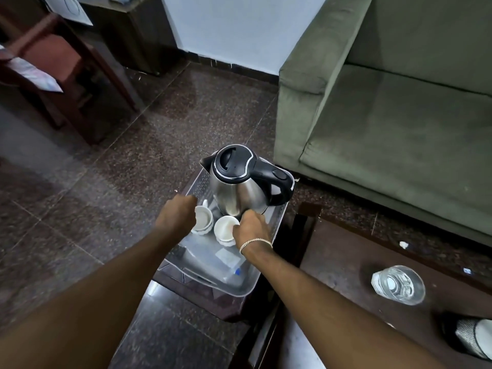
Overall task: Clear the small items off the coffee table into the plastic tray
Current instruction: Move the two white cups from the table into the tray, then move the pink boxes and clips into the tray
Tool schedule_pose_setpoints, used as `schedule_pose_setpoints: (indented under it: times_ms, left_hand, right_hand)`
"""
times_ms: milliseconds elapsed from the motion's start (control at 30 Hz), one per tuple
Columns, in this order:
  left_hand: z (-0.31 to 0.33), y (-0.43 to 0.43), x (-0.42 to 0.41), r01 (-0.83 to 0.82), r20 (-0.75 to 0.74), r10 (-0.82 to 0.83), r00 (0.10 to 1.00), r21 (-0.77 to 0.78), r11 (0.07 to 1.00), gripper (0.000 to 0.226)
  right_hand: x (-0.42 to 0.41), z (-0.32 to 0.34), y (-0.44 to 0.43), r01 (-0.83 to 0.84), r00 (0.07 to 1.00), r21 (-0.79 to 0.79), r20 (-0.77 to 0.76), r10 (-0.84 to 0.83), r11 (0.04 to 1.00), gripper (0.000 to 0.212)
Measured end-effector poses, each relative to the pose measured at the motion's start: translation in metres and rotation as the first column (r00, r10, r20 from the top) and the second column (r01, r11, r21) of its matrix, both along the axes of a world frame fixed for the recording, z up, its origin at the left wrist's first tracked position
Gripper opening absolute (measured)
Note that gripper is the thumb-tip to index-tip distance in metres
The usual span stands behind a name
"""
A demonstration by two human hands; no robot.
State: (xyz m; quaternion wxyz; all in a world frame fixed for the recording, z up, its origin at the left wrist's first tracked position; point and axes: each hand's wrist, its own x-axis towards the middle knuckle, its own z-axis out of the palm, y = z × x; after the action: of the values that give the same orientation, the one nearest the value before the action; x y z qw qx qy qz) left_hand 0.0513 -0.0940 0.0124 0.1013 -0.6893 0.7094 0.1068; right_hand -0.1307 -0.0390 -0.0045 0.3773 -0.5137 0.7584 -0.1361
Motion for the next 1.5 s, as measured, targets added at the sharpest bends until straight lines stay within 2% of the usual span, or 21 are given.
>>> schedule_pose_setpoints:
  times_ms: [100, 233, 400, 467, 600, 767, 867, 1033, 1167, 1300, 1500]
  left_hand:
    - [-0.004, 0.001, 0.003, -0.004, -0.009, 0.004, 1.000, 0.015, 1.000, 0.016]
    - [0.000, 0.003, 0.001, -0.026, -0.011, 0.026, 1.000, 0.016, 1.000, 0.029]
    - [0.021, 0.018, -0.016, -0.003, -0.005, 0.002, 1.000, -0.197, 0.980, 0.030]
    - [0.029, 0.025, -0.026, 0.080, -0.084, -0.104, 0.991, -0.255, 0.964, 0.028]
    - [0.043, 0.051, -0.067, 0.258, -0.266, -0.324, 0.908, -0.256, 0.932, 0.024]
    - [0.042, 0.101, -0.145, 0.310, -0.481, -0.382, 0.789, -0.224, 0.924, 0.029]
    - [0.027, 0.138, -0.194, 0.340, -0.561, -0.338, 0.756, -0.105, 0.934, 0.025]
    - [-0.006, 0.188, -0.262, 0.390, -0.594, -0.253, 0.764, 0.112, 0.914, 0.029]
    - [-0.031, 0.221, -0.308, 0.375, -0.546, -0.192, 0.815, 0.246, 0.894, 0.033]
    - [-0.061, 0.243, -0.335, 0.288, -0.487, -0.086, 0.869, 0.356, 0.889, 0.039]
    - [-0.092, 0.270, -0.353, 0.194, -0.377, -0.027, 0.926, 0.413, 0.890, 0.041]
  right_hand:
    - [0.001, -0.005, 0.001, 0.048, 0.997, 0.013, 0.065, -0.049, 0.999, 0.029]
    - [-0.006, -0.008, 0.001, 0.111, 0.961, 0.080, 0.245, -0.127, 0.991, 0.033]
    - [-0.030, 0.002, 0.021, 0.126, 0.919, 0.036, 0.371, -0.131, 0.991, 0.033]
    - [-0.044, 0.014, 0.033, 0.160, 0.896, -0.030, 0.423, -0.133, 0.987, 0.025]
    - [-0.096, 0.037, 0.070, 0.229, 0.885, -0.136, 0.442, -0.148, 0.964, 0.014]
    - [-0.180, 0.039, 0.126, 0.349, 0.870, -0.120, 0.409, -0.274, 0.929, 0.008]
    - [-0.229, 0.029, 0.167, 0.408, 0.848, -0.039, 0.388, -0.362, 0.912, 0.008]
    - [-0.304, 0.002, 0.235, 0.459, 0.857, 0.011, 0.259, -0.446, 0.888, 0.007]
    - [-0.347, -0.023, 0.285, 0.377, 0.926, 0.025, 0.015, -0.378, 0.926, 0.014]
    - [-0.358, -0.042, 0.325, 0.077, 0.982, 0.123, -0.181, -0.054, 0.989, 0.044]
    - [-0.350, -0.069, 0.352, -0.226, 0.886, 0.155, -0.377, 0.269, 0.962, 0.105]
